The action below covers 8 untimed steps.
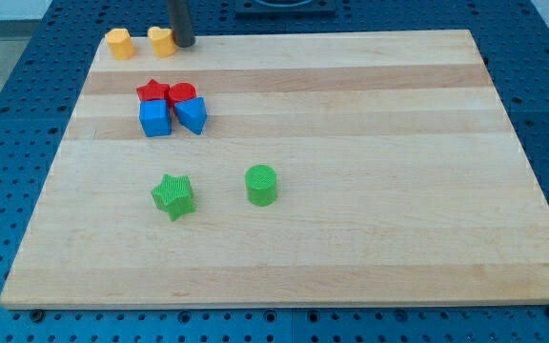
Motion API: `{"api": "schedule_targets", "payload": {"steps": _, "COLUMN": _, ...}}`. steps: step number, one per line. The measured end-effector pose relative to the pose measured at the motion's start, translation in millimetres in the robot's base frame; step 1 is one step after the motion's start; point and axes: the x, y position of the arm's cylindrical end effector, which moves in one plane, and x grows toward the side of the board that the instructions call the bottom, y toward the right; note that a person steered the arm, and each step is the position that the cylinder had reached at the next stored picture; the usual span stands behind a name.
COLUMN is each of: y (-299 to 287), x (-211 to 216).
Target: Push the green circle towards the top center of the board
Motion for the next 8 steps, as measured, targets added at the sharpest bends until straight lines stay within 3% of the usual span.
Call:
{"api": "schedule_targets", "payload": {"steps": 2, "y": -17.5, "x": 4.3}}
{"api": "schedule_targets", "payload": {"steps": 3, "y": 66.8, "x": 48.4}}
{"api": "schedule_targets", "payload": {"steps": 4, "y": 152.5, "x": 118.3}}
{"api": "schedule_targets", "payload": {"steps": 6, "y": 178.4, "x": 293.3}}
{"api": "schedule_targets", "payload": {"steps": 7, "y": 153.1, "x": 370.0}}
{"api": "schedule_targets", "payload": {"steps": 8, "y": 80.9, "x": 385.1}}
